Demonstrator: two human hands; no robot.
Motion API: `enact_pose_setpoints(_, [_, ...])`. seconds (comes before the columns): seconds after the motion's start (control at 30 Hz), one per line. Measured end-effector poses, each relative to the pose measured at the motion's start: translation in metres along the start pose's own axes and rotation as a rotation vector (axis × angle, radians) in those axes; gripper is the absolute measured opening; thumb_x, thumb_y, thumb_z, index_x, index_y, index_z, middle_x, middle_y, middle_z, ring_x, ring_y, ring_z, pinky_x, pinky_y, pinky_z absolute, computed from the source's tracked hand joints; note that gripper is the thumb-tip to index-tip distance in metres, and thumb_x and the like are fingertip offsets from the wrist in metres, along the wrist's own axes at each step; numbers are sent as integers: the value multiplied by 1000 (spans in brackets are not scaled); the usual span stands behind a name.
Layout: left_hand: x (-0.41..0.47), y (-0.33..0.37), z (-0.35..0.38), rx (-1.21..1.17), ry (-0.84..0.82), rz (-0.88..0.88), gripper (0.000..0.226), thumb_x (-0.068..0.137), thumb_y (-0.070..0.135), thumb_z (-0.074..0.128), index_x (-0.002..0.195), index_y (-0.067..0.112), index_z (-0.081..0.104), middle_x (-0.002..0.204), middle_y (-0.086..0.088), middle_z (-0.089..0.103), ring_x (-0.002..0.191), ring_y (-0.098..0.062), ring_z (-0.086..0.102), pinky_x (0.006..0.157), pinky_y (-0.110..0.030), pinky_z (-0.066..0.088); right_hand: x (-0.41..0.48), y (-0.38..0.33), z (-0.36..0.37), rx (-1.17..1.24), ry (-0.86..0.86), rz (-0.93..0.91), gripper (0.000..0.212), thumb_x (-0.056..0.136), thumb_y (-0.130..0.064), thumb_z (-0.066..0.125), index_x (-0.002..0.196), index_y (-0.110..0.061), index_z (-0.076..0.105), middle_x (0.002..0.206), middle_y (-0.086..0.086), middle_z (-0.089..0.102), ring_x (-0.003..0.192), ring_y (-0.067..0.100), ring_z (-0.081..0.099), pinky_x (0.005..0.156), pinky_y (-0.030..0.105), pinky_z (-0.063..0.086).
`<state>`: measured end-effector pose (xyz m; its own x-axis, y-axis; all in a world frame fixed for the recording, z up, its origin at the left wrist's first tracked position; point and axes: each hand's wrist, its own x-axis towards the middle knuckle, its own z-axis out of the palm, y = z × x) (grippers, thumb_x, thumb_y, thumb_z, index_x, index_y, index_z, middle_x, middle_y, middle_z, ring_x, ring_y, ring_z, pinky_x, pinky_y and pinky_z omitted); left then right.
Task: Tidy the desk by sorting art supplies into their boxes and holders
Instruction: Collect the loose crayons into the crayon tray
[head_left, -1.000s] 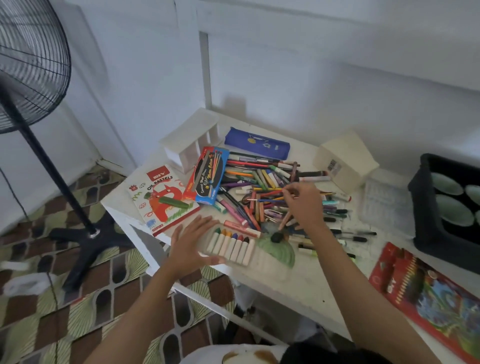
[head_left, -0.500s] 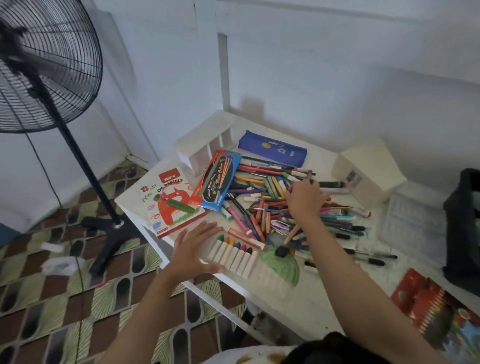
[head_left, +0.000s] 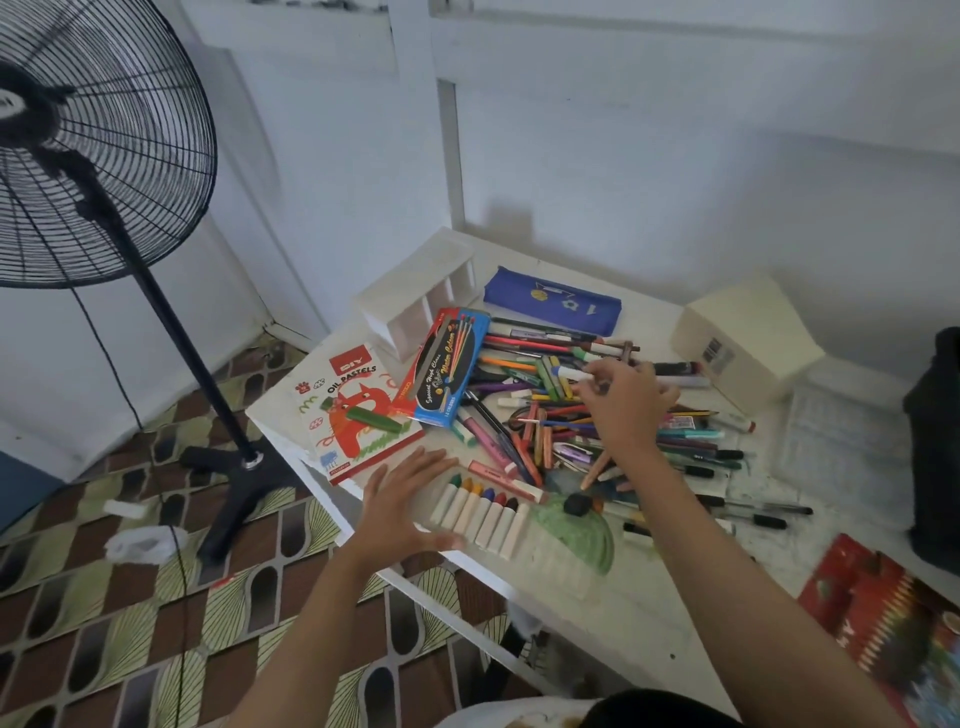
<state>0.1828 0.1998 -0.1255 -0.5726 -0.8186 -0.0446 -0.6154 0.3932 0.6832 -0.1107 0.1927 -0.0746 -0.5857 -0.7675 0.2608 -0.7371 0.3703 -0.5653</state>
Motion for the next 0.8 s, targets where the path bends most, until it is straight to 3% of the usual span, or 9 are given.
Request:
enact_pose_setpoints(0.1, [1, -2, 1, 18, -4, -4, 91, 53, 69, 65, 135, 51, 30, 141, 35, 21, 131, 19, 5, 113, -35, -5, -21, 3, -14, 373, -81, -72, 13, 81, -16, 70, 93, -21, 71, 85, -5, 68, 80, 13, 58, 74, 35, 51])
enact_pose_setpoints(0.17, [1, -4, 1, 20, -8, -1, 91, 53, 72, 65, 135, 52, 30, 144, 31, 23, 135, 13, 7, 113, -38, -5, -40, 1, -26, 519, -194, -82, 11, 81, -9, 71, 88, -17, 70, 83, -5, 65, 69, 15, 58, 60, 26, 52])
enact_pose_setpoints(0.23, [2, -6, 2, 17, -7, 5, 94, 49, 82, 61, 133, 54, 30, 146, 29, 23, 137, 9, 7, 113, -38, -5, -58, 0, -35, 517, -280, -102, 10, 81, -9, 71, 85, -19, 69, 78, -3, 64, 67, 19, 58, 59, 24, 50])
enact_pose_setpoints(0.33, [4, -9, 3, 10, -9, 16, 91, 44, 95, 48, 128, 66, 26, 145, 30, 22, 137, 9, 7, 112, -37, -5, -82, 1, -42, 428, -379, -153, 7, 81, -12, 71, 86, -17, 72, 73, -12, 60, 62, 9, 51, 57, 13, 41])
enact_pose_setpoints(0.47, [4, -13, 5, 24, -8, 34, 88, 44, 97, 44, 124, 75, 15, 143, 30, 23, 136, 8, 8, 113, -41, -3, -115, 4, -38, 292, -450, -259, 5, 80, -15, 72, 85, -17, 72, 74, -14, 58, 65, 7, 53, 64, 24, 48])
enact_pose_setpoints(0.57, [6, -14, 5, 55, 2, 47, 89, 46, 97, 44, 127, 64, 26, 147, 27, 24, 137, 7, 7, 114, -43, -1, -138, 6, -30, 223, -323, -370, 8, 75, -17, 75, 79, -20, 69, 77, -17, 56, 66, 1, 47, 65, 32, 43])
enact_pose_setpoints(0.67, [5, -14, 5, 66, 13, 59, 100, 45, 97, 42, 133, 53, 27, 147, 24, 25, 137, 4, 8, 113, -44, -1, -158, 8, -22, 61, -149, -573, 11, 69, -18, 76, 70, -20, 66, 79, -8, 62, 78, 4, 47, 70, 28, 31])
enact_pose_setpoints(0.73, [5, -13, 5, 71, 8, 64, 102, 45, 96, 43, 135, 51, 26, 144, 28, 23, 138, 4, 9, 113, -44, -1, -165, 11, -17, -11, -96, -653, 8, 74, -29, 68, 69, -22, 69, 77, -8, 62, 78, 7, 45, 69, 27, 25])
enact_pose_setpoints(0.8, [4, -11, 6, 89, 11, 69, 100, 47, 90, 49, 135, 50, 26, 143, 30, 21, 140, 2, 11, 113, -41, -2, -168, 15, -10, -42, -89, -644, 22, 79, -38, 57, 72, -24, 72, 77, -10, 62, 77, 9, 45, 69, 27, 24])
